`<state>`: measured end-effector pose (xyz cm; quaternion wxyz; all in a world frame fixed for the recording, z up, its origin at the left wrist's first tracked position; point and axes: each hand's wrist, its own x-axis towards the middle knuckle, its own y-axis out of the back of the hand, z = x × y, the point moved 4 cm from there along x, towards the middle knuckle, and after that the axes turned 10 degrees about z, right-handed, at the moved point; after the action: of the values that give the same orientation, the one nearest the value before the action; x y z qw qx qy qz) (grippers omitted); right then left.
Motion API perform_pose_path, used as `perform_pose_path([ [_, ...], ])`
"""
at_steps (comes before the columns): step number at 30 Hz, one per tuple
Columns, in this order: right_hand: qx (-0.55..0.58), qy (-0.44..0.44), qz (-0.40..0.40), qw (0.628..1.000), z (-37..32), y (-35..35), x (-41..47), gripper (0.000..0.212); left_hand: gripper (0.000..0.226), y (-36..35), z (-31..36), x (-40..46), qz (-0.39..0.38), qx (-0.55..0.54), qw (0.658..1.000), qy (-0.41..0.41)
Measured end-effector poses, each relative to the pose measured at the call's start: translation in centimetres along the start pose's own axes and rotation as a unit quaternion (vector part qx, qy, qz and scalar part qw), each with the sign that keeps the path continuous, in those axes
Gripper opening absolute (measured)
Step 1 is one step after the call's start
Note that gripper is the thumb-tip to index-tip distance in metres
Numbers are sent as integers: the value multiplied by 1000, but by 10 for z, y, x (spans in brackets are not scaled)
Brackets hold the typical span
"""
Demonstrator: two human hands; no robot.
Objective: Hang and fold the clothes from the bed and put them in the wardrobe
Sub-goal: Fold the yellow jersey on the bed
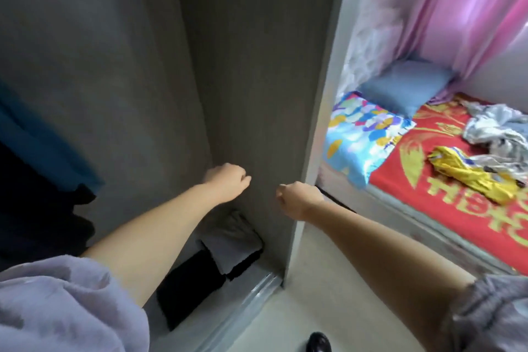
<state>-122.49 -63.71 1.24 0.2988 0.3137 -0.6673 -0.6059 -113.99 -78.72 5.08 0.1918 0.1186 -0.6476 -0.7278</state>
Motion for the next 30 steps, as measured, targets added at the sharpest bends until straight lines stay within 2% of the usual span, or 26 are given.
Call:
perform_pose_path([
  [6, 30, -178, -12, 984, 108, 17, -98, 30, 33, -20, 134, -3, -28, -17, 986, -162],
  [12, 24, -304, -3, 952, 229, 26, -204, 28, 34, -49, 286, -7, -54, -20, 956, -289],
  [17, 31, -375, -17, 926, 335, 30, -301, 22, 33, -80, 425, -13, -97, -48, 932, -345],
  [20, 36, -422, -16, 906, 396, 36, -356, 33, 34, -94, 509, -25, -115, -69, 918, -373],
  [22, 49, -451, -13, 891, 430, 35, -378, 26, 36, -104, 553, -36, -129, -76, 908, -391],
  [25, 71, -457, -11, 887, 462, 30, -380, 26, 38, -121, 594, -41, -146, -66, 898, -410],
  [30, 98, -438, -5, 894, 509, 19, -343, 27, 35, -149, 625, 4, -162, -52, 904, -392],
])
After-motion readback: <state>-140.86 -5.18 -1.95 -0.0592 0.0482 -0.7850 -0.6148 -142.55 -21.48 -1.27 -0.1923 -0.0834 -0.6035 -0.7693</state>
